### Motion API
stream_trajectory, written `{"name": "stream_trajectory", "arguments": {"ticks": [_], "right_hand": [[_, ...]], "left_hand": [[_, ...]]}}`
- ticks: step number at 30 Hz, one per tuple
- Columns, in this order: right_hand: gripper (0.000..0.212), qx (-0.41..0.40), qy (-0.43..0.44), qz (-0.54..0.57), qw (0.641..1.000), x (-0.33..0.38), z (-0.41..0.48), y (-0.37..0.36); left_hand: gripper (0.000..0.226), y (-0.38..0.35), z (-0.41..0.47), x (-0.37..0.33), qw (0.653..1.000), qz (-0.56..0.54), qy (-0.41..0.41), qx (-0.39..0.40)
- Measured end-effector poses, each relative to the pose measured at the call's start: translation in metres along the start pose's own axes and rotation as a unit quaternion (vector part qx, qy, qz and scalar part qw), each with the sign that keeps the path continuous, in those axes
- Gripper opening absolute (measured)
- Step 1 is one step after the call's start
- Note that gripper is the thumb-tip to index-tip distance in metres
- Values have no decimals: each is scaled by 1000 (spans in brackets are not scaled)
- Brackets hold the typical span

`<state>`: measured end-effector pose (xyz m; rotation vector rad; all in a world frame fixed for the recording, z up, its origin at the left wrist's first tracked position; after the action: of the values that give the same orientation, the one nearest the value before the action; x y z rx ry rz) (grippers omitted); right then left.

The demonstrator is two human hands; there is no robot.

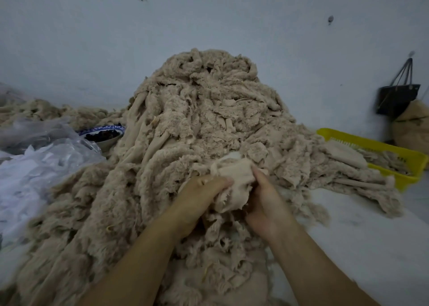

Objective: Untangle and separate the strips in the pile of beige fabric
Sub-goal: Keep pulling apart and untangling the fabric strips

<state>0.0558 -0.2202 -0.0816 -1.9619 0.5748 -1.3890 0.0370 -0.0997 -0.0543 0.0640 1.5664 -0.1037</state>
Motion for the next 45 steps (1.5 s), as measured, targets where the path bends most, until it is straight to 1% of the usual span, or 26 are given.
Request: {"name": "stream_trajectory", "arguments": {"ticks": [4,6,8,10,12,14,16,18,19,21,23,24,25,26,27,28,29,30,31,33,36,39,40,42,44,45], "right_hand": [[28,-64,13,-3,998,-5,4,8],[39,-76,12,2,997,-6,3,9],[53,-55,13,8,998,-5,1,7],[61,-29,16,-2,999,-6,0,3],[64,-17,24,-14,999,-5,-1,0],[64,-15,51,-47,997,-2,-1,-1],[64,-10,87,-84,993,1,-3,-4],[64,-28,111,-107,988,2,-3,-4],[63,-52,131,-136,981,4,-4,-1],[53,-106,197,-237,945,14,-8,3],[28,-142,273,-344,887,22,-14,0],[14,-140,303,-384,861,23,-15,-4],[10,-127,311,-422,842,21,-14,-9],[20,-108,299,-462,828,17,-11,-12],[27,-86,278,-488,823,11,-8,-14],[25,-65,259,-503,822,7,-4,-15],[15,-48,241,-520,818,3,-1,-15],[16,-39,229,-547,804,1,-1,-15],[25,-35,219,-574,788,0,1,-13],[36,-36,201,-592,780,-1,1,-10],[38,-44,183,-600,778,0,0,-7],[37,-49,176,-650,738,-1,0,-7],[37,-53,179,-661,727,-2,-1,-8],[37,-54,192,-658,726,-3,-3,-9],[36,-54,235,-630,738,0,-8,-14],[35,-56,271,-602,749,4,-11,-17]], "left_hand": [[23,9,2,-4,988,-145,9,-47],[26,13,3,-5,976,-213,20,-50],[30,18,4,-5,966,-251,24,-51],[38,21,4,-6,957,-285,18,-52],[41,26,6,-8,942,-331,-1,-46],[36,29,10,-10,929,-367,-20,-37],[34,29,11,-10,933,-359,-21,-32],[39,30,14,-8,941,-335,-16,-32],[44,31,14,-8,941,-336,-19,-32],[50,33,16,-11,934,-354,-36,-24],[47,34,17,-12,929,-369,-40,-17],[44,33,18,-11,929,-368,-38,-13],[44,31,18,-10,931,-364,-38,-3],[45,28,19,-9,933,-359,-37,11],[48,25,20,-8,934,-355,-34,27],[50,23,20,-9,934,-353,-31,42],[52,22,20,-11,930,-360,-35,57],[51,23,19,-14,922,-378,-43,70],[48,25,19,-17,910,-402,-55,80],[45,33,17,-22,883,-455,-82,85],[58,51,14,-27,820,-556,-113,72],[56,74,13,-29,788,-599,-142,18],[52,76,13,-28,784,-605,-137,9],[41,68,15,-23,786,-610,-104,16],[42,52,17,-18,814,-576,-72,26],[42,46,18,-17,840,-537,-68,25]]}}
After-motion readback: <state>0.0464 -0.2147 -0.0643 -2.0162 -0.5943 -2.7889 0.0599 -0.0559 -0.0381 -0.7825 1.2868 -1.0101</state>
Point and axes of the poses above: each hand's wrist, its own z-axis towards the middle knuckle, its own y-axis out of the back of the hand, x = y × z, the point moved 6 cm from there along z, towards the middle knuckle, and after that the axes turned 1 degree about -x, right-handed, at the moved point
